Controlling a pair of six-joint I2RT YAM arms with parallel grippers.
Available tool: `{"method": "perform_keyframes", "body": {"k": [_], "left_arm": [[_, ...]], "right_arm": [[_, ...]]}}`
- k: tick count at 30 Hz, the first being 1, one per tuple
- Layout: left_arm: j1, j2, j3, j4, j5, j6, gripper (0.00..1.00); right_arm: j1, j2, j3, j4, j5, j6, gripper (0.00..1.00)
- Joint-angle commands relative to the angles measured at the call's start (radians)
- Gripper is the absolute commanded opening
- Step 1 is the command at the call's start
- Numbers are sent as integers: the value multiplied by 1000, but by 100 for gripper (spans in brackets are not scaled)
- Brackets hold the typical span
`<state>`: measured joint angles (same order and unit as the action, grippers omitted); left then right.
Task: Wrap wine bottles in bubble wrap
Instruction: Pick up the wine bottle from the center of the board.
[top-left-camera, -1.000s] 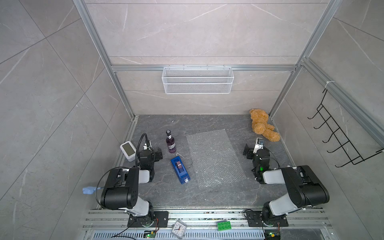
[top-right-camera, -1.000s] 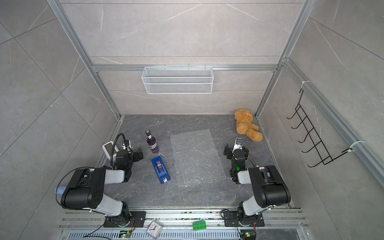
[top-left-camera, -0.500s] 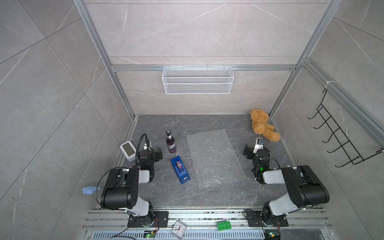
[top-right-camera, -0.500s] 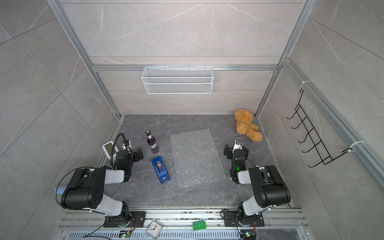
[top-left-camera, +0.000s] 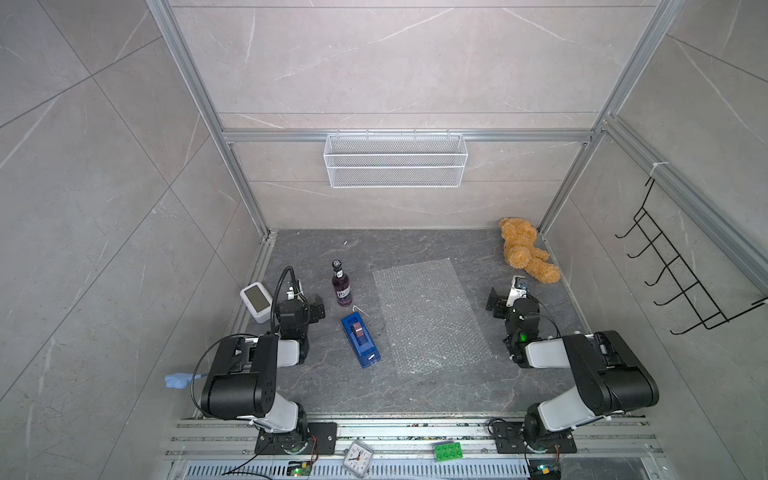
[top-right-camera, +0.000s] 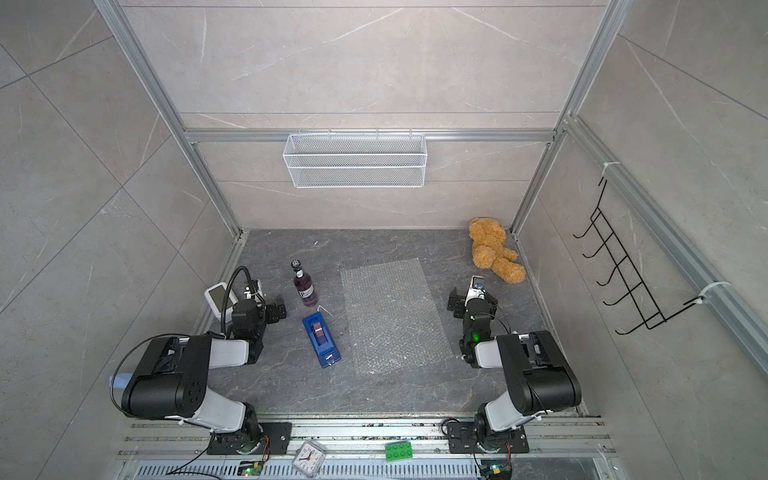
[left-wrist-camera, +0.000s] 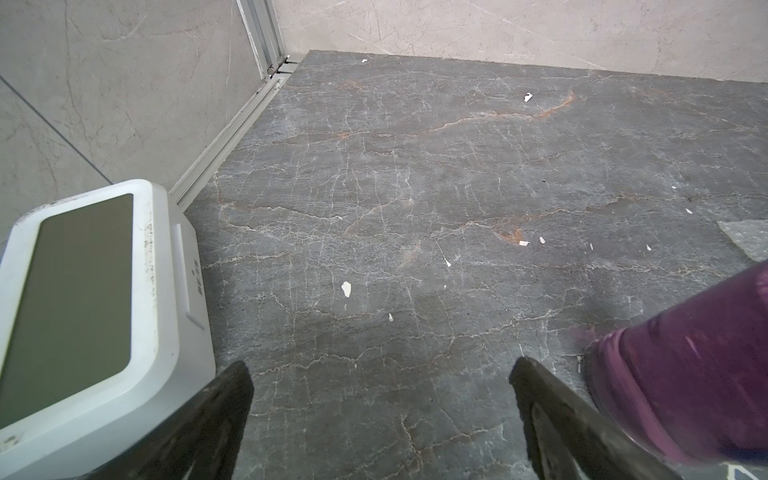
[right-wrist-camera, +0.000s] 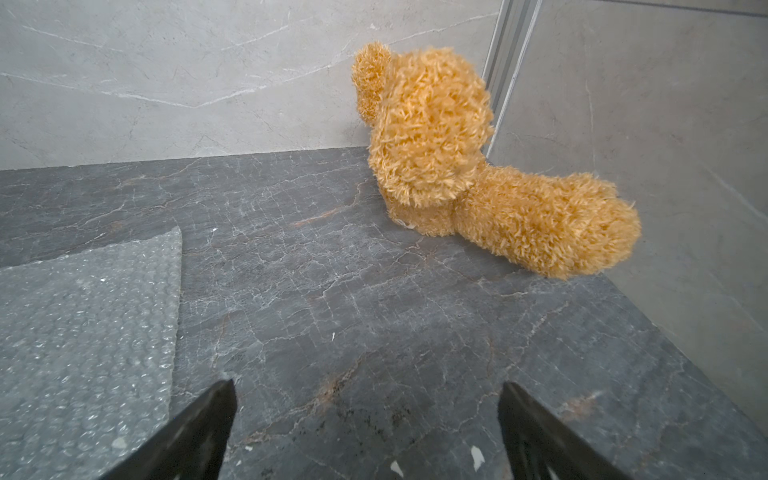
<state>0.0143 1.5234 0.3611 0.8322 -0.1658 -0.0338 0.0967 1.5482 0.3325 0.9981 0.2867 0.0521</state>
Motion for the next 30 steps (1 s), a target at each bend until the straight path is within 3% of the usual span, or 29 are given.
{"method": "perform_keyframes", "body": {"k": [1, 8, 13, 18, 23, 27, 30], "left_arm": [[7, -25, -1, 11, -10, 11, 100], [-1, -63, -24, 24, -39, 9, 100], [1, -266, 69, -295, -120, -19, 100], [2, -462, 126, -488, -51, 37, 100], [1, -628, 249, -796, 142, 108, 96], [1, -684, 324, -954, 330, 154, 94], [0, -688, 346, -998, 416, 188, 95]], "right_arm": [[-4, -17, -13, -9, -9, 11, 100], [-4, -19, -13, -8, -9, 10, 100], [-5, -58, -21, -21, -40, 1, 100], [-3, -181, -13, -143, -108, -29, 100], [0, -300, 121, -512, -137, 28, 97], [26, -273, 308, -829, -193, 129, 93], [89, -237, 399, -942, -240, 142, 90]]}}
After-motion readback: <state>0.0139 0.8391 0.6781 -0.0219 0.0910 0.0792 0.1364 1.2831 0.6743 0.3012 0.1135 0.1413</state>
